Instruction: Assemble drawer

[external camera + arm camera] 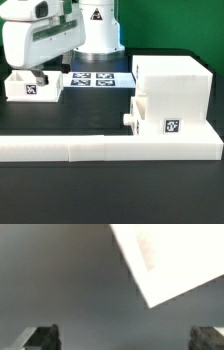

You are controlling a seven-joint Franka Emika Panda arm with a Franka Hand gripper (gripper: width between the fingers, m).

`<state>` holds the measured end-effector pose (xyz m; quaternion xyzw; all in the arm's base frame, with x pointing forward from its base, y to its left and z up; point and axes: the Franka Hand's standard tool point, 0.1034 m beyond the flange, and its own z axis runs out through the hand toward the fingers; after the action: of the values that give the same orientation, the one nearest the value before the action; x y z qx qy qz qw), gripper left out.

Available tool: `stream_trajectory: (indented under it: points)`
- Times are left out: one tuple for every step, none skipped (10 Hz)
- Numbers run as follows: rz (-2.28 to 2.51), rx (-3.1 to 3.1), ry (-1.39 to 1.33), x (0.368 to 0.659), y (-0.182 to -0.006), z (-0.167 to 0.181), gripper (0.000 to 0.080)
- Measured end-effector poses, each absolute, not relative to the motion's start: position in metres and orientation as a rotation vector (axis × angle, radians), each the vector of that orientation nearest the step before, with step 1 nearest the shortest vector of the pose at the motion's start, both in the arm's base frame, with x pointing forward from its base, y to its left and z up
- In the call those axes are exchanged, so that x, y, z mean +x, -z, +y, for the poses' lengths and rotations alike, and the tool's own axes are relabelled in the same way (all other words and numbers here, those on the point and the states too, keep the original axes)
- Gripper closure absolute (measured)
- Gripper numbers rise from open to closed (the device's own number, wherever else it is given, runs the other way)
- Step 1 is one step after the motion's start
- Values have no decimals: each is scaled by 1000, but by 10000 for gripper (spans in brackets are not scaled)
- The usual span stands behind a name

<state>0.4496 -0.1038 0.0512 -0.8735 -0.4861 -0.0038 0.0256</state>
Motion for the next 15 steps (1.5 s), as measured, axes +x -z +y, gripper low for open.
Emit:
stream_trajectory:
  points:
    - [-1424, -2735, -1, 440, -50, -107, 151]
    - [-1316, -2784, -7, 440, -49, -106, 151]
    - [-1213, -2828, -9, 440, -49, -105, 151]
    - [-1138, -2858, -11, 440, -49, -105, 151]
    - [-1084, -2878, -13, 440, -49, -104, 151]
    - [-916, -2943, -5, 439, -48, -105, 151]
    - [-722, -3008, 4, 433, -47, -106, 151]
    - [-585, -3047, 12, 424, -46, -109, 151]
    - [-451, -3077, 24, 420, -46, -109, 151]
    - [-315, -3098, 35, 418, -44, -106, 151]
    - [-212, -3100, 33, 415, -42, -105, 151]
    - [-134, -3100, 39, 411, -38, -104, 151]
    - [-112, -3100, 40, 407, -32, -101, 151]
    - [-118, -3102, 49, 405, -27, -100, 151]
    - [-116, -3103, 51, 401, -20, -100, 151]
